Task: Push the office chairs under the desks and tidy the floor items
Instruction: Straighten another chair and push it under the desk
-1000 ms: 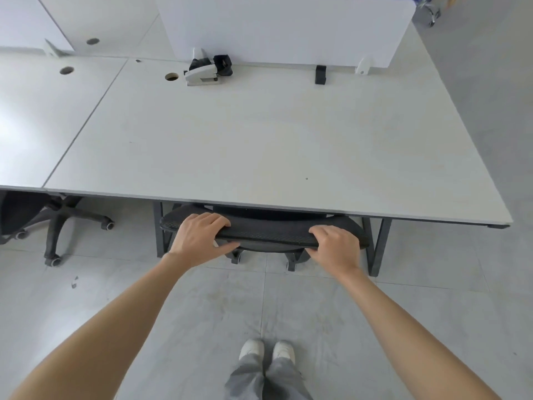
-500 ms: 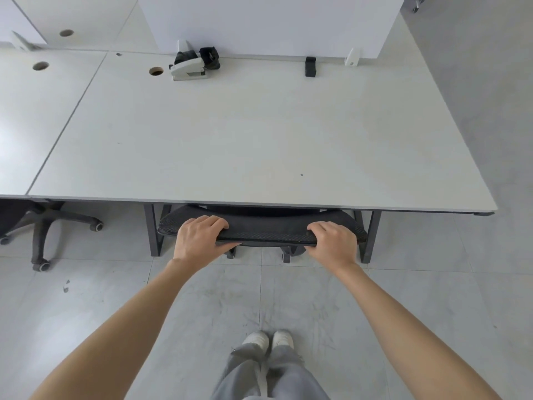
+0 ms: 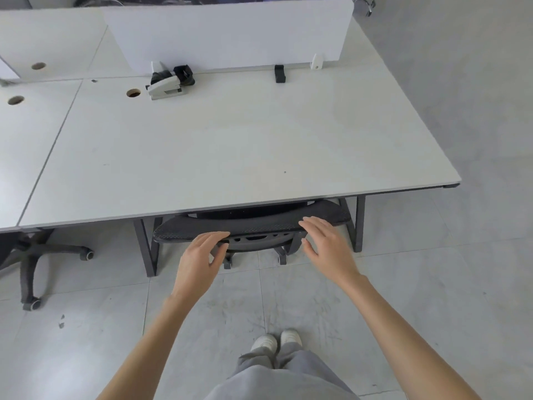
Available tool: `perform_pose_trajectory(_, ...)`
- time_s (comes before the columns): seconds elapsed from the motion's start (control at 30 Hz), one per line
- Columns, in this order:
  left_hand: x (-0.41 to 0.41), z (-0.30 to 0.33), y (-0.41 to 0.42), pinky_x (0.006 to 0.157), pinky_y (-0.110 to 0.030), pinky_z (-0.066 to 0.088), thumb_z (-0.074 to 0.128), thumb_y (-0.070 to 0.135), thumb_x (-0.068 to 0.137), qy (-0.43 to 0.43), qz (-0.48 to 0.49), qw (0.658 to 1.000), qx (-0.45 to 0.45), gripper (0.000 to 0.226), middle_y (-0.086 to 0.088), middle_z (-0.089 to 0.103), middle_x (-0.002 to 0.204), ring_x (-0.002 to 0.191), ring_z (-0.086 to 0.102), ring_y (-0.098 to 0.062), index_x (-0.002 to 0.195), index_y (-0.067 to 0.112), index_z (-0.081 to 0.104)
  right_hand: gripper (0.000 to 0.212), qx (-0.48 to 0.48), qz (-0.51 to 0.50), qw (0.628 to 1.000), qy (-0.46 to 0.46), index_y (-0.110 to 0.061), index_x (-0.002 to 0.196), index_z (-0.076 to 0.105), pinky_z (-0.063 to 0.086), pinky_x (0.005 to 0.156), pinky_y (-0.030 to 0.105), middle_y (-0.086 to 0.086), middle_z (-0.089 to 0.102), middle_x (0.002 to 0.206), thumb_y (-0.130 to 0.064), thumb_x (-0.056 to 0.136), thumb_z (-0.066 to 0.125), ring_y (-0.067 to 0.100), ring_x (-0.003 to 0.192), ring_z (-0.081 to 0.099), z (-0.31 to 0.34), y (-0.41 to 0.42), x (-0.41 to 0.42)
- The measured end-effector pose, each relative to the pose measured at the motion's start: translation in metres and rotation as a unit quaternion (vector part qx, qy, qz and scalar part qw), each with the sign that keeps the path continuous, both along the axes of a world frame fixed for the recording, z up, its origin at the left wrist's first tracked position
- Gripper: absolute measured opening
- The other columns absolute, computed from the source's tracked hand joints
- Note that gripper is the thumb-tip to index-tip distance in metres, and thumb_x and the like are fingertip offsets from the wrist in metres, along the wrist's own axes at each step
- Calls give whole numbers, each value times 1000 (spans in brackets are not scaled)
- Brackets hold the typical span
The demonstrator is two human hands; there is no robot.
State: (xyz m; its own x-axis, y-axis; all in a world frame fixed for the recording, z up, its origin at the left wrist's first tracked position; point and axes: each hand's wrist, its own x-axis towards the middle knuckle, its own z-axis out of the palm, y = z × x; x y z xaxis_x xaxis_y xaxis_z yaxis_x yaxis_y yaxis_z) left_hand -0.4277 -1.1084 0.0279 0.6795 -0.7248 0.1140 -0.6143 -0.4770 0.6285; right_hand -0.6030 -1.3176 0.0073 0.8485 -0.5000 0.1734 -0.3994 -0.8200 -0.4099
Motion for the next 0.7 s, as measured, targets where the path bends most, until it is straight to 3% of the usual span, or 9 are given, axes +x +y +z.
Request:
perform_pose_trajectory(0.1, -24, -2, 6, 78, -2, 40, 55, 12, 90, 104, 21, 994, -34, 24, 17, 64, 96, 91, 57, 9, 109, 22, 64, 46, 108, -80, 990, -49, -7, 125, 54, 21, 104, 11, 5, 53, 132, -31, 90, 36, 16, 125, 43, 6, 17, -24)
perform_pose_trajectory(0.2, -48, -13, 10, 78, -7, 43, 46, 16, 94, 234, 21, 972, -27, 24, 17, 68, 97, 97, 58, 8, 103, 35, 59, 37, 207, -159, 962, -83, -8, 127, 52, 24, 101, 10, 1, 53, 130, -19, 93, 45, 7, 121, 44, 3, 33, -51)
perform_pose_trajectory(0.3, -70, -28, 9, 84, -26, 47, 37, 17, 97, 334, 21, 942, -9, 25, 11, 69, 97, 95, 63, -2, 105, 30, 57, 33, 374, -277, 878, -110, -12, 125, 54, 34, 101, 18, -7, 54, 124, -8, 92, 50, 6, 118, 47, -5, 51, -85)
perform_pose_trajectory(0.37, -85, -35, -2, 84, -29, 47, 35, 17, 98, 370, -1, 929, 9, 26, 8, 69, 96, 96, 63, -6, 104, 29, 57, 30, 450, -354, 808, -137, -13, 119, 58, 39, 99, 21, -4, 60, 121, -8, 91, 52, 10, 116, 54, -11, 64, -111)
perform_pose_trajectory(0.53, -129, -32, -70, 82, -22, 47, 36, 18, 98, 413, -130, 899, 67, 24, 5, 69, 98, 95, 63, -7, 108, 21, 58, 22, 495, -489, 690, -200, -22, 105, 66, 44, 100, 33, -3, 68, 111, -14, 87, 55, 12, 108, 61, -22, 106, -183)
perform_pose_trajectory(0.7, -190, -18, -163, 81, -11, 48, 37, 17, 98, 399, -312, 856, 103, 26, 9, 69, 96, 90, 64, 1, 104, 30, 58, 26, 467, -584, 610, -264, -19, 105, 66, 44, 94, 28, -6, 69, 107, -5, 90, 51, 6, 101, 63, -13, 122, -254)
